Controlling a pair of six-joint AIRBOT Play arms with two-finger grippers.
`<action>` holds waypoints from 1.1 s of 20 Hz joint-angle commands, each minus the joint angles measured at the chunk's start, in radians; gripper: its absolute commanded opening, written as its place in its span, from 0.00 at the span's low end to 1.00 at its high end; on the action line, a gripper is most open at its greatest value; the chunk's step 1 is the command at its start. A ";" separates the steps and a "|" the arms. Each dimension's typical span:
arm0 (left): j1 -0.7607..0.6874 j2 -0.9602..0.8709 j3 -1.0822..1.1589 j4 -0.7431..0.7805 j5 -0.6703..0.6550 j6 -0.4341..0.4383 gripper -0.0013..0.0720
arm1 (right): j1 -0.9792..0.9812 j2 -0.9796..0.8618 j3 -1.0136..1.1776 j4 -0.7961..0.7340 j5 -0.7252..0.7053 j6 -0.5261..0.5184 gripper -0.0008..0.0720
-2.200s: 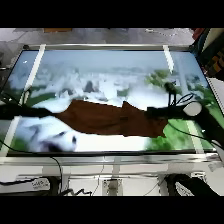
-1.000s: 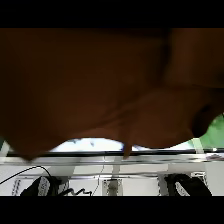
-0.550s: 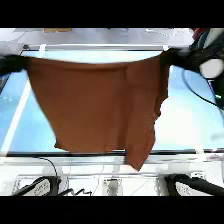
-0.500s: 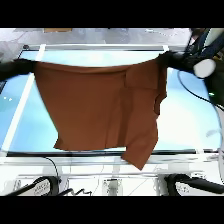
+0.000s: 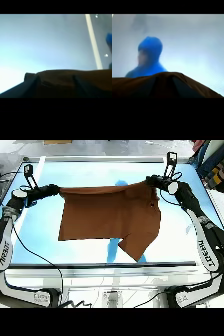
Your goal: Fold the clothes and pants, and hang the long-sleeved shirts on hangers.
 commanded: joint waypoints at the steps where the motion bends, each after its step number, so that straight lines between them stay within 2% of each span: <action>1: -0.001 -0.023 0.000 -0.039 0.055 -0.004 0.98 | -0.010 -0.020 0.000 -0.002 0.012 0.001 0.70; 4: 0.047 0.011 0.000 -0.016 -0.087 -0.004 0.98 | -0.106 -0.013 0.000 -0.004 0.275 0.001 0.66; 5: 0.077 0.029 0.000 -0.016 -0.147 -0.004 0.98 | -0.159 -0.012 0.000 -0.004 0.394 0.000 0.56; 6: 0.110 0.048 0.000 -0.016 -0.198 -0.003 0.98 | -0.214 -0.013 0.000 -0.004 0.508 -0.010 0.52; 9: 0.227 0.113 0.000 0.008 -0.343 0.000 0.98 | -0.386 -0.015 -0.026 0.051 0.837 -0.153 0.51; 11: 0.274 0.146 0.000 0.123 -0.436 0.000 0.98 | -0.470 -0.015 -0.106 0.172 0.975 -0.225 0.51; 13: 0.300 0.168 0.000 0.241 -0.566 -0.004 0.98 | -0.517 -0.015 -0.229 0.277 0.993 -0.251 0.52; 16: 0.326 0.172 0.000 0.348 -0.690 -0.079 0.97 | -0.518 -0.014 -0.432 0.425 0.938 -0.365 0.51; 21: 0.333 0.169 -0.002 0.366 -0.722 -0.141 0.97 | -0.444 -0.013 -0.656 0.746 0.720 -0.602 0.51; 22: 0.333 0.169 -0.006 0.366 -0.722 -0.153 0.97 | -0.424 -0.013 -0.673 0.777 0.682 -0.636 0.44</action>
